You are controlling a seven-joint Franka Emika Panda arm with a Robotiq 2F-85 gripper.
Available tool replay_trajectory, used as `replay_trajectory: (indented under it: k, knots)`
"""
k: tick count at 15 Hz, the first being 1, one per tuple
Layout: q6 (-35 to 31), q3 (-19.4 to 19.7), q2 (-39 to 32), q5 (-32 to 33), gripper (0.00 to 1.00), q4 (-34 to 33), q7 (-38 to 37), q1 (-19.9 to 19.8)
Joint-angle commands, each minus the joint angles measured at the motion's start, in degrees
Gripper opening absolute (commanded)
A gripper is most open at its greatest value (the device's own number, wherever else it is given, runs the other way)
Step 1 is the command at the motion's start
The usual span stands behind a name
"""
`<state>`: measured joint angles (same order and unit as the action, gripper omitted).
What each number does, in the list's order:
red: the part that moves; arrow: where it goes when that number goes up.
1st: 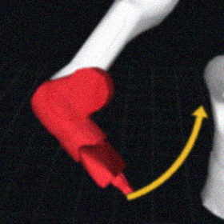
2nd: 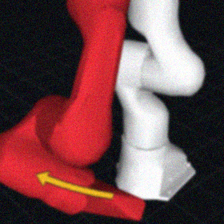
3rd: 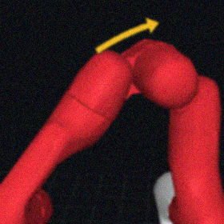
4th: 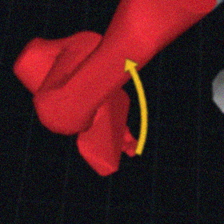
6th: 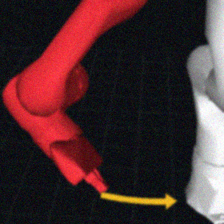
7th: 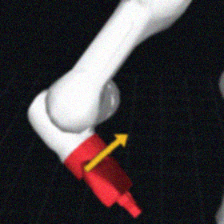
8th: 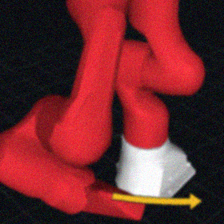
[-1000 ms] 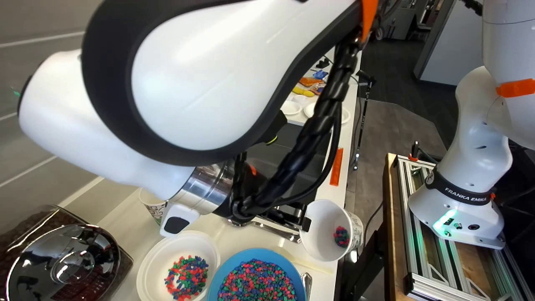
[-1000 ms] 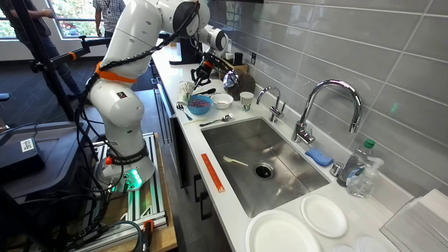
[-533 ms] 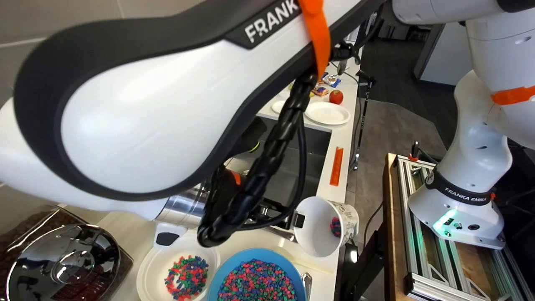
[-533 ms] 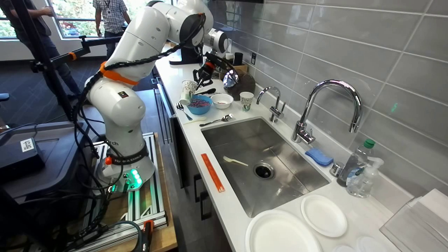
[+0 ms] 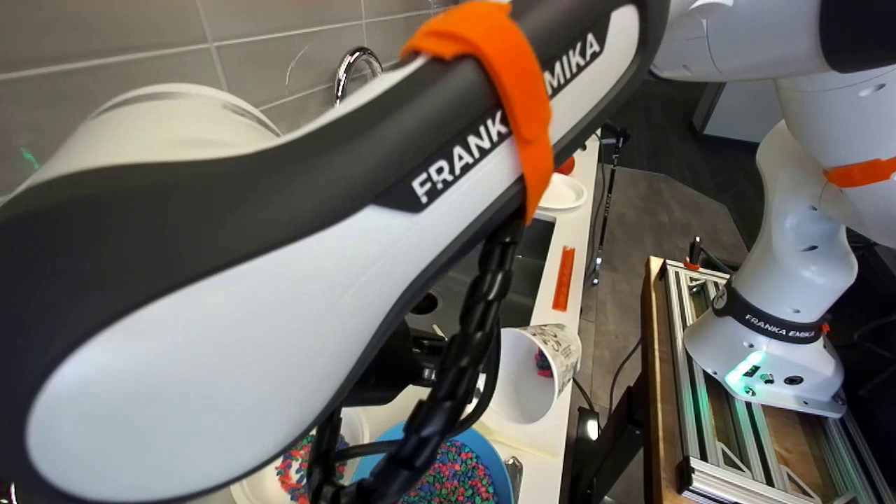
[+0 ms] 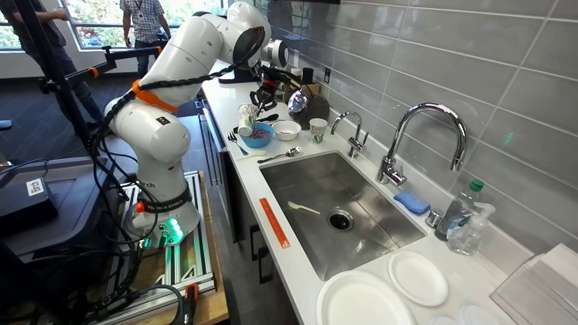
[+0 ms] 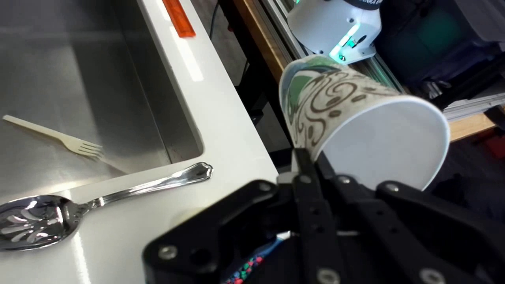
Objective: Pour the contents in the cup into the bowl
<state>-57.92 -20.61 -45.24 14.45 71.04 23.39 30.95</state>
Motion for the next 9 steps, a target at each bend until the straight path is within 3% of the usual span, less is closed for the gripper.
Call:
replay_trajectory:
  k: [1,9]
  knots:
    - [3.0,1.5,-2.7,4.1,0.01,-5.2,-2.9,3.2]
    - [2.2,6.1,-3.0,15.3,0.01,-6.8,-8.3,9.3]
